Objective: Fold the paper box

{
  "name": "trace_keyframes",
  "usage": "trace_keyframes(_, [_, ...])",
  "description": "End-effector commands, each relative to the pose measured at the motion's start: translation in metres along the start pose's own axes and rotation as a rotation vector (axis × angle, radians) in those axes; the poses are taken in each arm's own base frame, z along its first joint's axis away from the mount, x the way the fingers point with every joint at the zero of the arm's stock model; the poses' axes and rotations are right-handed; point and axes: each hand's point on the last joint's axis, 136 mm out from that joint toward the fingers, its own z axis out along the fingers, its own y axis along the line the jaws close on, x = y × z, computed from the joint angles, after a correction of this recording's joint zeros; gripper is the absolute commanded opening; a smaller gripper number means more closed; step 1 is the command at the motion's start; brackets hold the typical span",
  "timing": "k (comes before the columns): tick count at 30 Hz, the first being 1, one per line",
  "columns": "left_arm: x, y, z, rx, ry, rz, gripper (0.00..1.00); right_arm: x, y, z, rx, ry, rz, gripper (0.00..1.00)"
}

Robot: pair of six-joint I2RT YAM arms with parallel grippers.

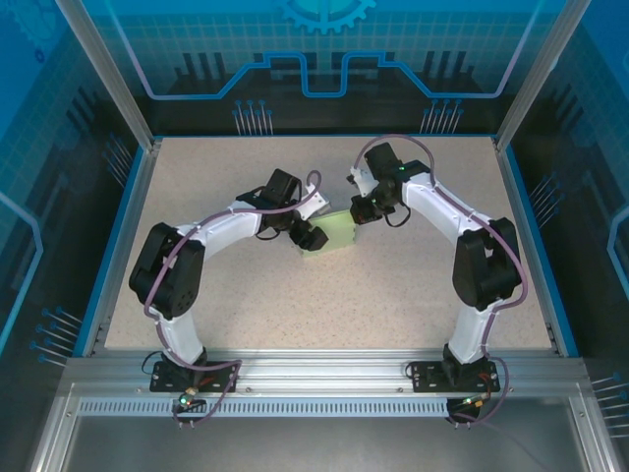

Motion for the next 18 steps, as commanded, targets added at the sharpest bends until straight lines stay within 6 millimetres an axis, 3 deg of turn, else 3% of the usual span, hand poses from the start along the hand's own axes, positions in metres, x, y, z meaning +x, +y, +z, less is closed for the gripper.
trace_keyframes(1, [-0.015, -0.005, -0.017, 0.0, -0.065, -0.011, 0.85, 0.009, 0.007, -0.002, 0.002, 0.017, 0.008, 0.0])
trace_keyframes(10, [-0.021, 0.005, -0.043, -0.104, -0.111, -0.083, 0.87, 0.01, 0.006, -0.006, 0.016, 0.011, 0.015, 0.0])
trace_keyframes(14, [-0.008, 0.004, -0.058, -0.151, -0.106, -0.174, 0.85, 0.011, 0.006, -0.007, 0.019, 0.01, 0.017, 0.0])
trace_keyframes(18, [0.01, 0.003, -0.067, -0.19, -0.091, -0.246, 0.77, 0.011, 0.006, -0.008, 0.018, 0.01, 0.017, 0.0])
